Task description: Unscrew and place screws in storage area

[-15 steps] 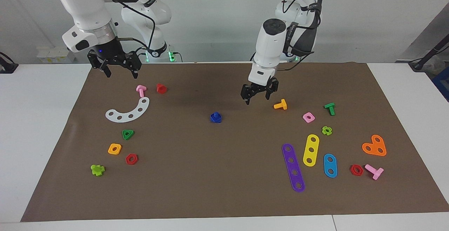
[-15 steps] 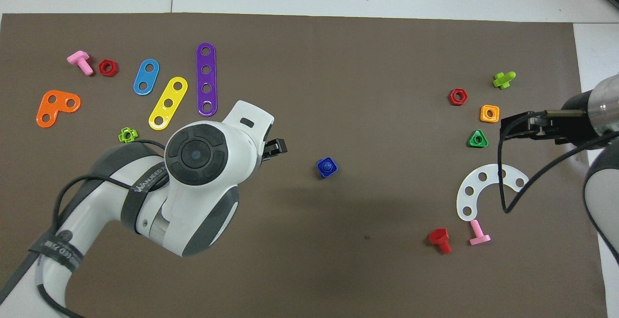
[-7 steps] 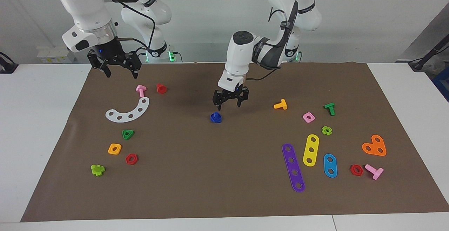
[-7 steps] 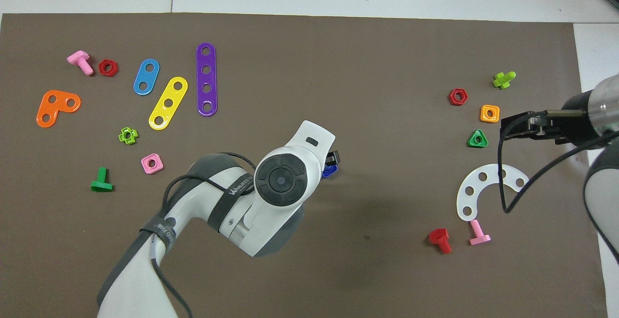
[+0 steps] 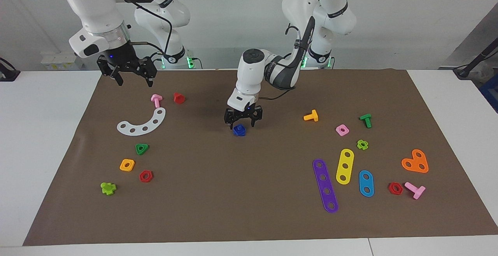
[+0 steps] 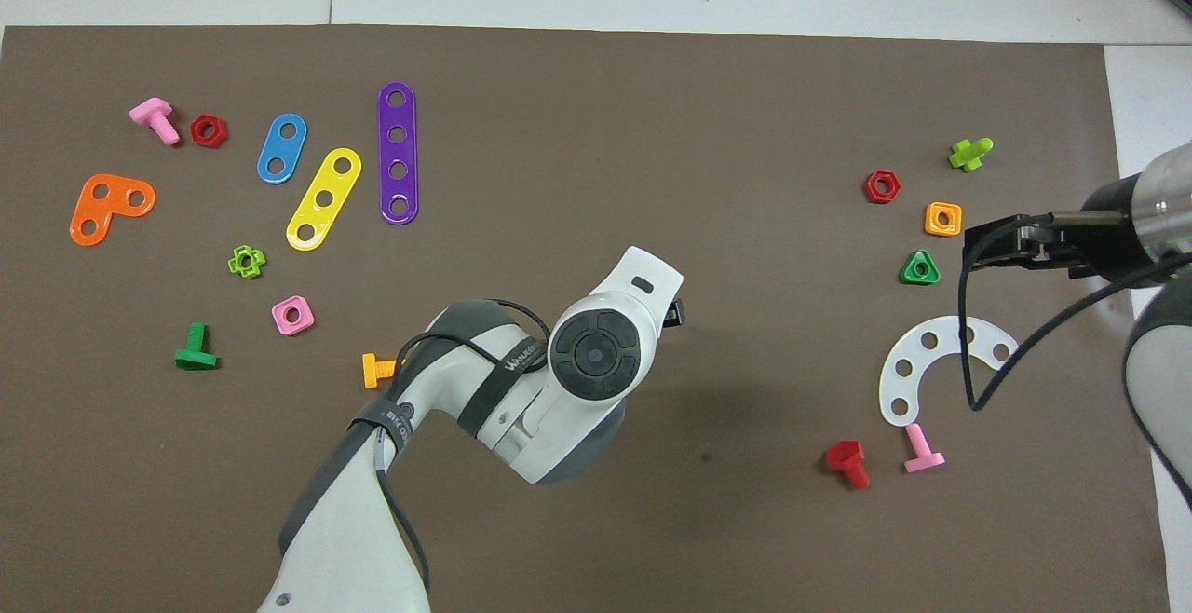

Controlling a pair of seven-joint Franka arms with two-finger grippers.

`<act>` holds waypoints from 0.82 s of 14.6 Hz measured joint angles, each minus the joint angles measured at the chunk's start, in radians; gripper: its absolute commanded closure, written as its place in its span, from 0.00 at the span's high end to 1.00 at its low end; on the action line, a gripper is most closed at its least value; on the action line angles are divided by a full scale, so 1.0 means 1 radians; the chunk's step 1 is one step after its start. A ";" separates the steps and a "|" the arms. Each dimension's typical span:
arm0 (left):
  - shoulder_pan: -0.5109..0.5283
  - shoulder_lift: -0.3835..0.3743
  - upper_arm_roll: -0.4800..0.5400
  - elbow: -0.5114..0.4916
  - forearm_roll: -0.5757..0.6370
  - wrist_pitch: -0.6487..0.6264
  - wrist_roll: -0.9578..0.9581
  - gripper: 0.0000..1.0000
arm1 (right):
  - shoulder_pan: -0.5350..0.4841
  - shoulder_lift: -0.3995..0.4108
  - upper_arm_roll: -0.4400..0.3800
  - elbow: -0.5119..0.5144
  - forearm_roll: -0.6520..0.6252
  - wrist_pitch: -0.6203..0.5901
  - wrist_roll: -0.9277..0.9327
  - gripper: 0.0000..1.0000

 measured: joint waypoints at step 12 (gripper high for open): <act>0.000 0.032 0.001 0.000 0.000 0.022 0.000 0.70 | 0.000 0.000 0.000 0.000 0.000 0.000 0.000 1.00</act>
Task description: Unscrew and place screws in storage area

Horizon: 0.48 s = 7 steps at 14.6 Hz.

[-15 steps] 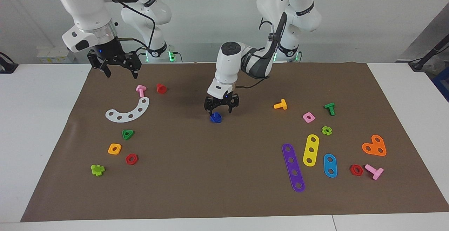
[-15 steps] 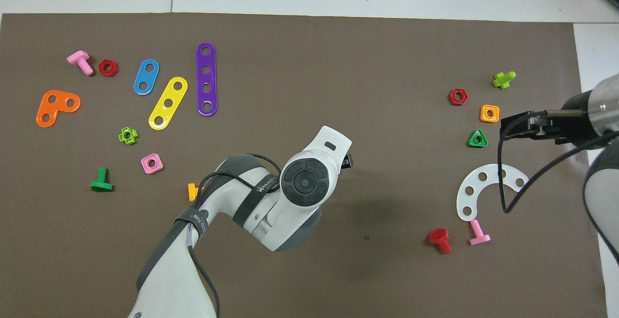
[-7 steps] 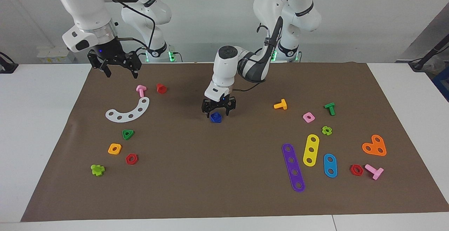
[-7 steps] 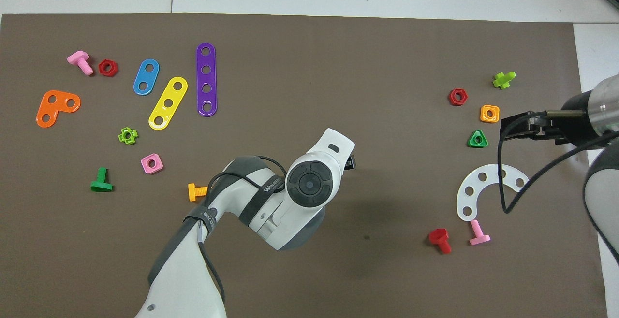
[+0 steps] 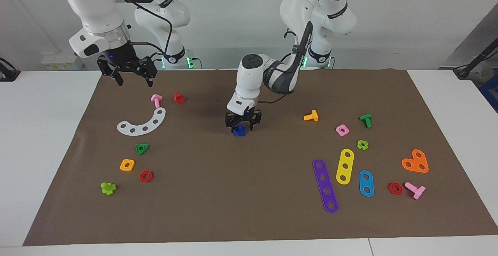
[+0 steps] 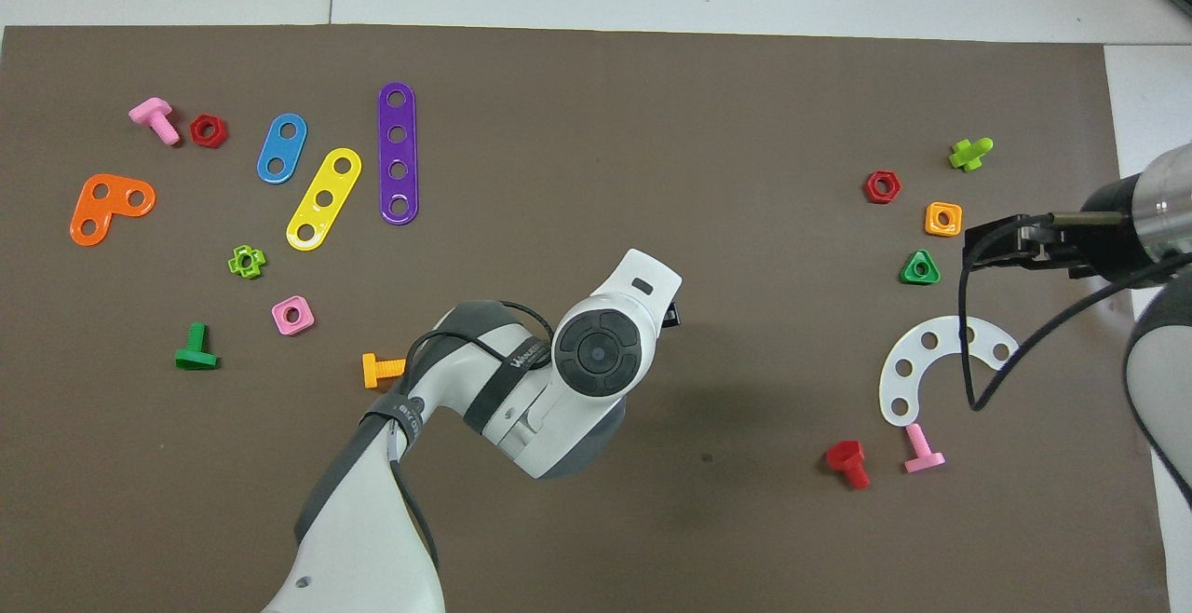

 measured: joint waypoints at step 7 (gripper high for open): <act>0.000 0.001 0.002 0.002 0.000 0.000 0.000 0.31 | 0.000 0.000 0.000 0.000 0.000 0.000 0.000 1.00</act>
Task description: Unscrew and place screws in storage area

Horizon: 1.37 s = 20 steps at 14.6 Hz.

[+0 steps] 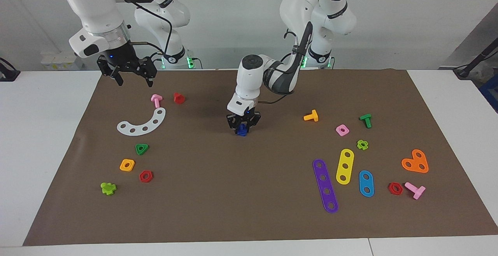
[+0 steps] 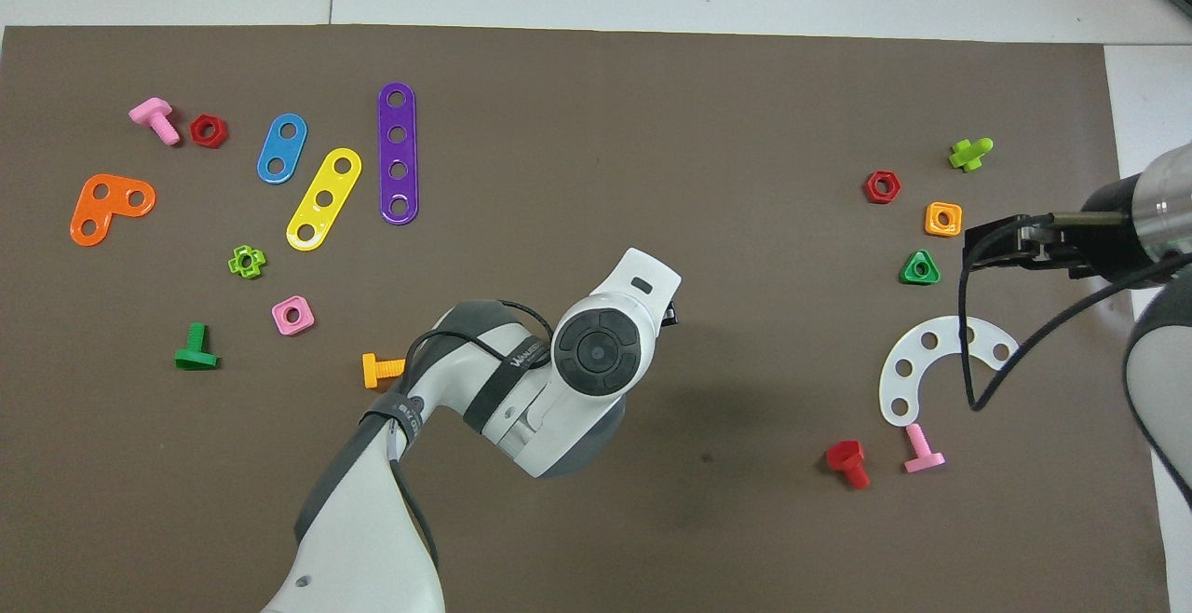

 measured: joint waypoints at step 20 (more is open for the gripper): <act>0.239 0.004 0.031 0.354 -0.122 -0.495 0.129 0.00 | 0.000 0.000 0.000 0.000 0.000 0.000 0.000 1.00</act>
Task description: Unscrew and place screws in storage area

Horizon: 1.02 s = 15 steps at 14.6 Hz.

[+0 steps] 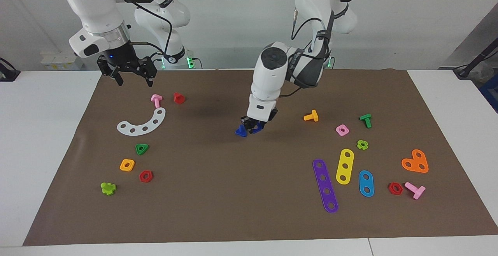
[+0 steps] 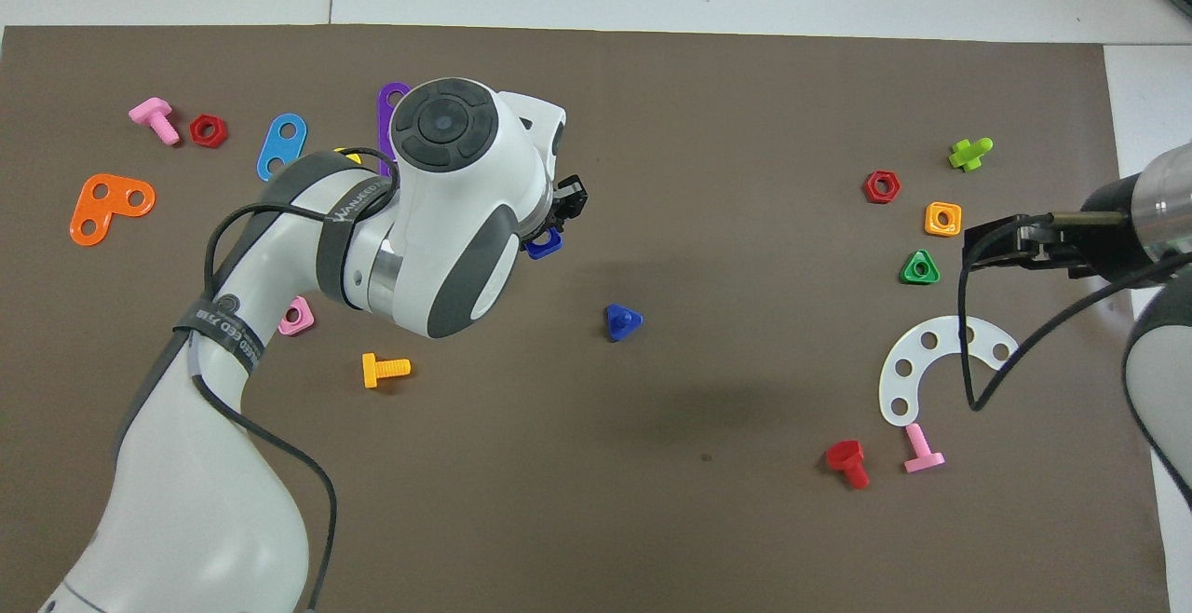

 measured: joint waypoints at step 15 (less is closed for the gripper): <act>0.240 -0.099 0.007 -0.367 -0.001 0.103 0.894 1.00 | -0.009 -0.001 0.001 -0.001 0.000 -0.030 0.000 0.98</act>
